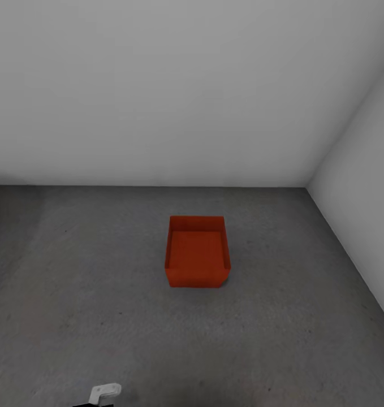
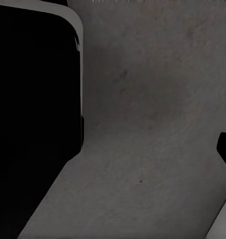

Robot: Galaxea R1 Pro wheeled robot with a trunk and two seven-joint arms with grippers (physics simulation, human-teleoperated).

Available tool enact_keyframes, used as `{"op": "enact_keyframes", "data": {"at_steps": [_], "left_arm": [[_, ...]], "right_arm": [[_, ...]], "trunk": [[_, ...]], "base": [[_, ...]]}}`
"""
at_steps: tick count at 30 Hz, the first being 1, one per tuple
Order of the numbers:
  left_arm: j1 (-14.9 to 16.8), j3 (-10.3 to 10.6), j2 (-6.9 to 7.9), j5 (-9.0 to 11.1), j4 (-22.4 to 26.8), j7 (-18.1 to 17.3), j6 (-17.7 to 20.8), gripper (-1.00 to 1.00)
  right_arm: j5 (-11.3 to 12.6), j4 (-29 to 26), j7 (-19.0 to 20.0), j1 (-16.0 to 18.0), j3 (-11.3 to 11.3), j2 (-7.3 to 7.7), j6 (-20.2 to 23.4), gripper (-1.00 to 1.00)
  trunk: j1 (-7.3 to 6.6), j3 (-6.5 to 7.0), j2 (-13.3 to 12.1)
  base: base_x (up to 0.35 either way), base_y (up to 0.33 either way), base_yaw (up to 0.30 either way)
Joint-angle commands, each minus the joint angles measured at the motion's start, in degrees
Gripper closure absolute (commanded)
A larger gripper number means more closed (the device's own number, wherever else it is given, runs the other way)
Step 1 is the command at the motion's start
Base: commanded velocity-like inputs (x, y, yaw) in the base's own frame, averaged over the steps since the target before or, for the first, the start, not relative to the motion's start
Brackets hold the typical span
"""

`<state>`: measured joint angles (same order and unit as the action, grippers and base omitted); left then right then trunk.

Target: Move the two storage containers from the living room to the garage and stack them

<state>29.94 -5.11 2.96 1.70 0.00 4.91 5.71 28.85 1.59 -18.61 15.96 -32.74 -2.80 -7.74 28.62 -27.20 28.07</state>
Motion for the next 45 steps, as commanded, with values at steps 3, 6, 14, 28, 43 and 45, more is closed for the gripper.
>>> {"op": "enact_keyframes", "data": {"at_steps": [3,6,14,28,43,45], "left_arm": [[0.0,-0.4,-0.02,0.2,0.0,0.1,0.4,-1.00],[-0.9,-0.4,0.01,0.2,0.0,0.1,0.4,-1.00],[-4.8,-0.4,0.12,0.2,0.0,0.1,0.1,-1.00],[-9.1,-0.5,0.59,0.3,0.0,0.1,-3.9,-1.00],[-11.8,-0.5,0.65,1.2,0.0,0.1,-4.5,-1.00],[-11.9,-0.5,0.65,1.5,0.0,0.1,-4.6,-1.00]], "right_arm": [[0.7,0.2,0.0,-0.2,-0.5,-0.12,-1.2,-1.00],[0.7,0.2,0.0,-0.2,-0.5,-0.20,-1.4,-1.00],[0.6,0.2,0.0,-0.2,-0.5,-0.27,-1.5,-1.00],[0.2,0.2,0.0,-1.3,-0.5,-0.35,-1.6,-1.00],[0.2,0.2,0.0,-1.4,-0.5,-0.36,-1.6,-1.00],[0.2,0.2,0.0,-1.4,-0.5,-0.36,-1.6,-1.00]], "trunk": [[0.02,0.21,0.1],[0.02,0.48,0.1],[0.02,1.20,0.1],[0.02,2.45,0.1],[0.02,3.79,0.1],[0.02,3.97,0.1]], "base": [[0.000,0.000,0.000],[0.000,0.000,0.000],[0.000,0.000,0.000],[0.000,0.000,0.000],[0.000,0.000,0.000],[0.000,0.000,0.000]]}}
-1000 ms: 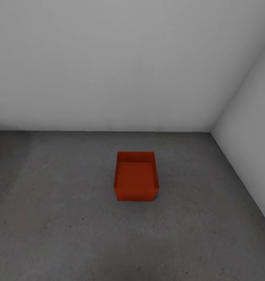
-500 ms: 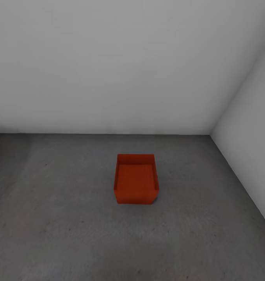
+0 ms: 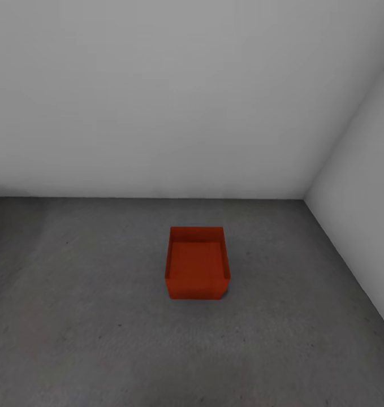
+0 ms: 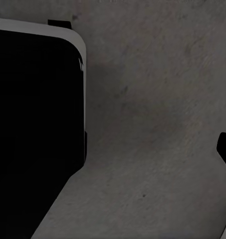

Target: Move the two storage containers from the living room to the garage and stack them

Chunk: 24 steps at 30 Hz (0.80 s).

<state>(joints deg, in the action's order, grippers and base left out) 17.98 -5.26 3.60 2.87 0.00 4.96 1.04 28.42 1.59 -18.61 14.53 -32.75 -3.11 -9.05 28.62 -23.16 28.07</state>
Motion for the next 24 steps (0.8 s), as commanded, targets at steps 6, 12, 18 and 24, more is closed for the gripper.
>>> {"op": "enact_keyframes", "data": {"at_steps": [6,12,18,24], "left_arm": [[0.0,-0.4,0.00,0.6,0.0,0.0,0.1,-1.00],[-0.1,-0.4,0.00,0.6,0.0,0.0,0.0,-1.00],[-0.2,-0.4,0.00,0.6,0.0,0.0,0.0,-1.00],[-0.8,-0.4,-0.05,0.6,0.0,0.0,0.0,-1.00]], "right_arm": [[0.6,0.2,0.0,0.1,-0.5,-0.05,-0.3,-1.00],[0.6,0.2,0.0,0.1,-0.5,-0.05,-0.3,-1.00],[0.6,0.2,0.0,0.1,-0.5,-0.05,-0.3,-1.00],[0.6,0.2,0.0,0.1,-0.5,-0.05,-0.3,-1.00]], "trunk": [[0.02,0.47,0.1],[0.02,1.01,0.1],[0.02,1.55,0.1],[0.02,2.09,0.1]], "base": [[0.000,0.000,0.000],[0.000,0.000,0.000],[0.000,0.000,0.000],[0.000,0.000,0.000]]}}
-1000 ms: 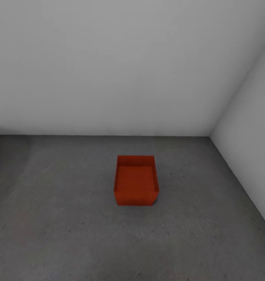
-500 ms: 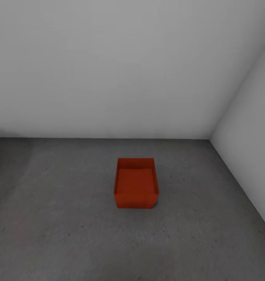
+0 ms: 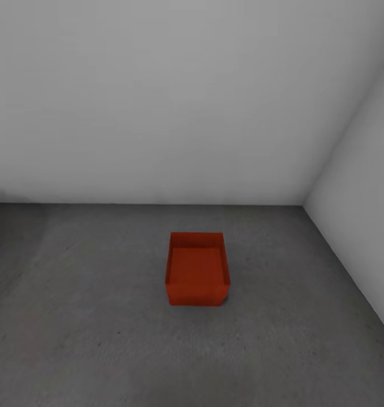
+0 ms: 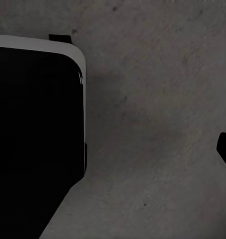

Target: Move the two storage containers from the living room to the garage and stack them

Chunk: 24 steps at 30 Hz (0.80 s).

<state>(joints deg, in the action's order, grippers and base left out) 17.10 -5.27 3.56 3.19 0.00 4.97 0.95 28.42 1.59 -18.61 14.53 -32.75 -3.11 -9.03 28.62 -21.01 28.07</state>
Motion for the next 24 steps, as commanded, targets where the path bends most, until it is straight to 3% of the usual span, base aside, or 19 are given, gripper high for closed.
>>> {"op": "enact_keyframes", "data": {"at_steps": [1,24], "left_arm": [[0.0,-0.4,-0.02,0.3,0.0,0.0,0.1,-1.00],[-0.9,-0.4,-0.20,0.4,0.0,0.0,0.1,-1.00]], "right_arm": [[0.6,0.2,0.0,0.1,-0.5,-0.03,-0.3,-1.00],[0.6,0.2,2.2,0.1,-0.5,0.12,-0.3,-1.00]], "trunk": [[0.02,0.02,0.1],[0.02,2.08,0.1]], "base": [[0.000,0.000,0.000],[0.000,0.000,0.000]]}}
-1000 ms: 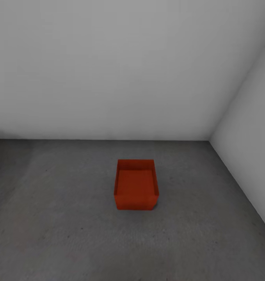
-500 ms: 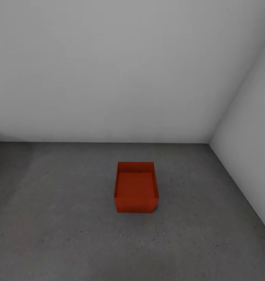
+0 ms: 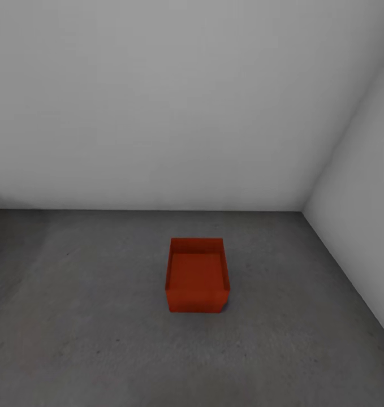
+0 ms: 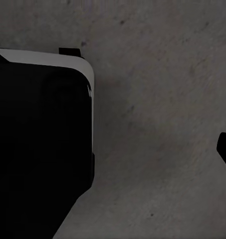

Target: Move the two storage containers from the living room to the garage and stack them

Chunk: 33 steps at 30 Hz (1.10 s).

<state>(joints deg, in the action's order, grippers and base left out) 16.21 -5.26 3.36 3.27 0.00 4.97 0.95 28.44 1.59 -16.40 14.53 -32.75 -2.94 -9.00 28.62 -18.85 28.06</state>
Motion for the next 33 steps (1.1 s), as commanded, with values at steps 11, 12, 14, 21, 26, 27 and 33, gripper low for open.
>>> {"op": "enact_keyframes", "data": {"at_steps": [11,12,14,21,26,27,33], "left_arm": [[-0.1,-0.4,-0.02,0.3,0.0,0.0,0.0,-1.00],[-0.1,-0.4,-0.02,0.2,0.0,0.0,0.0,-1.00],[-0.1,-0.3,-0.05,0.1,0.0,0.0,0.1,-1.00],[-0.1,-0.2,-0.11,-0.4,0.2,0.0,0.0,-1.00],[-0.1,-0.2,-0.11,-0.3,0.2,0.0,0.0,-1.00],[-0.1,-0.2,-0.11,-0.4,0.2,0.0,0.0,-1.00],[-0.1,-0.2,-0.11,-0.4,0.2,0.0,0.0,-1.00]], "right_arm": [[0.6,0.2,0.3,0.1,-0.5,0.10,-0.3,-1.00],[0.6,0.2,0.4,0.1,-0.5,0.08,-0.3,-1.00],[0.7,0.2,0.4,0.1,-0.5,0.06,-0.3,-1.00],[0.7,0.2,0.5,0.1,-0.5,-0.03,-0.3,-1.00],[0.7,0.2,0.5,0.1,-0.5,-0.04,-0.3,-1.00],[0.7,0.2,0.5,0.1,-0.5,-0.04,-0.3,-1.00],[0.7,0.2,0.5,0.1,-0.5,0.03,-0.3,-1.00]], "trunk": [[0.02,0.55,0.1],[0.02,0.56,0.1],[0.02,0.63,0.1],[0.02,1.19,0.1],[0.02,1.64,0.1],[0.02,1.73,0.1],[0.02,2.27,0.1]], "base": [[0.000,0.000,0.000],[0.000,0.000,0.000],[0.000,0.000,0.000],[0.000,0.000,0.000],[0.000,0.000,0.000],[0.000,0.000,0.000],[0.000,0.000,0.000]]}}
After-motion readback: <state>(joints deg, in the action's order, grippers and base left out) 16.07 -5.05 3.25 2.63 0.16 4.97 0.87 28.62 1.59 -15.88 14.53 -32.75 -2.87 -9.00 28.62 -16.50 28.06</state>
